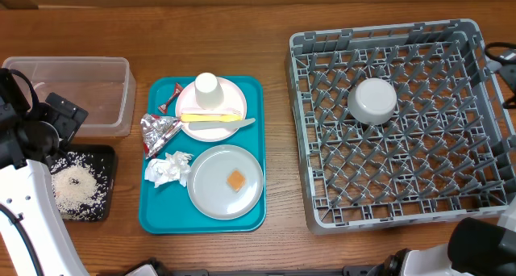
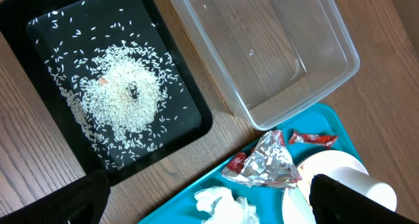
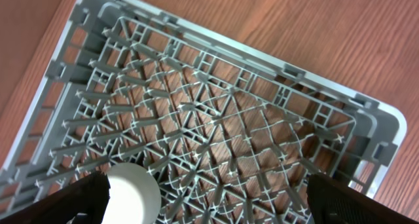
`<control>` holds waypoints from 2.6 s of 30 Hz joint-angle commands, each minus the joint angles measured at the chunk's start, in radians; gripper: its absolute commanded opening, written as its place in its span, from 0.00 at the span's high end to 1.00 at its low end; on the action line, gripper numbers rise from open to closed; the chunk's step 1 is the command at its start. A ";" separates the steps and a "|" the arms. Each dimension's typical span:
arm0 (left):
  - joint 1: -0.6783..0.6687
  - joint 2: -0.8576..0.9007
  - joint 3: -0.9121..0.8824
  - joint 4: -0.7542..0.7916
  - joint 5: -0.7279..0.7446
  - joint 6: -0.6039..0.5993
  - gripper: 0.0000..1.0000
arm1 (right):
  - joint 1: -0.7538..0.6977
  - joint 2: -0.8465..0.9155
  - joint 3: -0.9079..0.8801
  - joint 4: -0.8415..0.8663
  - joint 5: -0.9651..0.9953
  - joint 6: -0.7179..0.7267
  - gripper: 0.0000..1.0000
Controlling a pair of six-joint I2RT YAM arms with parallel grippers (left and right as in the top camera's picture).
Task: Sort waste into correct bins and load items into the dishwasher rack
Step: 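Withdraw the right arm and move the left gripper toward the black tray, then move the left gripper to the crumpled white tissue and grasp it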
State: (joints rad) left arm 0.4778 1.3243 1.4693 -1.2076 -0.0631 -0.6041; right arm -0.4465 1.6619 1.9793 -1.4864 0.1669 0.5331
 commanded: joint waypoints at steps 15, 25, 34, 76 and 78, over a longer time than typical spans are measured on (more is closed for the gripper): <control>0.000 -0.004 0.026 0.002 0.002 -0.013 0.00 | -0.027 0.001 0.010 0.003 -0.076 0.021 0.00; 0.000 -0.004 0.026 -0.032 0.177 -0.058 0.00 | -0.027 0.001 0.010 0.003 -0.076 0.021 0.00; -0.001 -0.002 0.025 -0.161 0.399 -0.031 0.00 | -0.027 0.001 0.010 0.003 -0.076 0.021 0.00; -0.507 0.437 -0.255 0.005 0.188 -0.315 0.15 | -0.027 0.001 0.009 0.003 -0.076 0.021 0.00; -0.507 0.454 -0.255 0.001 0.188 -0.309 0.19 | -0.027 0.001 0.010 0.003 -0.076 0.021 0.00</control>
State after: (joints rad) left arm -0.0250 1.7477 1.2228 -1.2007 0.1078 -0.9360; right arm -0.4717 1.6619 1.9793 -1.4853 0.0925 0.5495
